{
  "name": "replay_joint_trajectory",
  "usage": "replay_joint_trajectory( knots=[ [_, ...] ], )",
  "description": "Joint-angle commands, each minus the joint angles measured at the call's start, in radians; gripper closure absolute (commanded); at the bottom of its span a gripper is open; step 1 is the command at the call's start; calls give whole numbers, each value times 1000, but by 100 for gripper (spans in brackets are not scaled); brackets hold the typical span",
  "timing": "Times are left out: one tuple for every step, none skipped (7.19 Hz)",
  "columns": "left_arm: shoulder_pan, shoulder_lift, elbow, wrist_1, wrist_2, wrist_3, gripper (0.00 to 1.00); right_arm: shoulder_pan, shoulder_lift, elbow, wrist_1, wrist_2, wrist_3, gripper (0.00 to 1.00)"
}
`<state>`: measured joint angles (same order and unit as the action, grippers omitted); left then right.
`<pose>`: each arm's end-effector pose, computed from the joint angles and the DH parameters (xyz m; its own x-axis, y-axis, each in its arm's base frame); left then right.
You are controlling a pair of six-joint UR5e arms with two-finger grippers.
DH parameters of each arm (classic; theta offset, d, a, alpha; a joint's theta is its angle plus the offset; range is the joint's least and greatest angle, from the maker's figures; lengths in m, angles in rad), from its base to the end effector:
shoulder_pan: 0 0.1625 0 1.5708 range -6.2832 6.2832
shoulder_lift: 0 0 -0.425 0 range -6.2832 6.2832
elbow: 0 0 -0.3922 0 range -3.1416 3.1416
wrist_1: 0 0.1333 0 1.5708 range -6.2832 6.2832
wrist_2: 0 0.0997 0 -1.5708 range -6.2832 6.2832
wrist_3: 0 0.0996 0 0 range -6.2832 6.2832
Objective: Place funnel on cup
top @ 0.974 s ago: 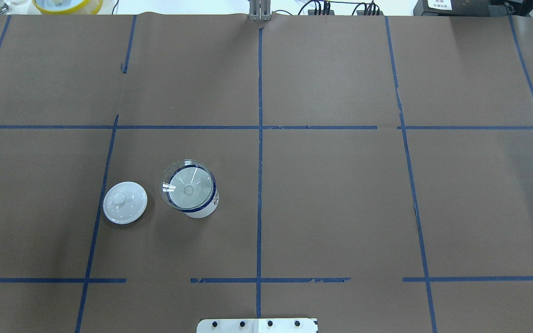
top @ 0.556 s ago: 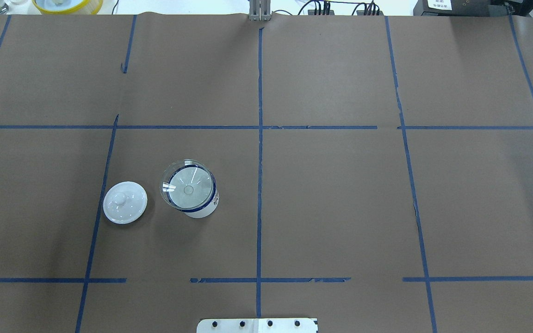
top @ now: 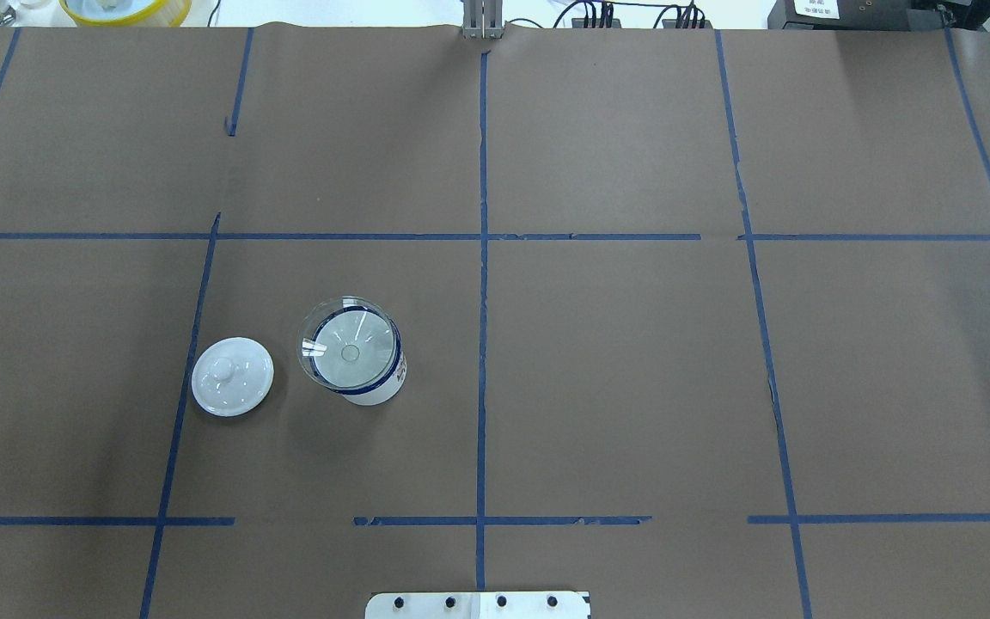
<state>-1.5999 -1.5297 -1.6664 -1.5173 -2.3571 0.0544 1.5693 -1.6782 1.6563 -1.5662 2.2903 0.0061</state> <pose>-0.0766 -0.4719 0.6360 0.7067 0.0345 -0.7066 -0.0093 0.9992 0.0395 0.0670 -0.4450 0.6703 0.7521 0.0164 0.6588 -0.0031 0.9998 -0.0213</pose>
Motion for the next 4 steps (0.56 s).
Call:
replay_joint_trajectory(
  knots=[
    [2, -1, -21, 0, -2, 1, 0, 0, 0, 0, 0, 0, 0, 0],
    [2, -3, -27, 0, -4, 2, 0, 0, 0, 0, 0, 0, 0, 0],
    [2, -3, -27, -1, -4, 4, 0, 0, 0, 0, 0, 0, 0, 0],
    [2, -3, -33, -1, -4, 5, 0, 0, 0, 0, 0, 0, 0, 0]
  ],
)
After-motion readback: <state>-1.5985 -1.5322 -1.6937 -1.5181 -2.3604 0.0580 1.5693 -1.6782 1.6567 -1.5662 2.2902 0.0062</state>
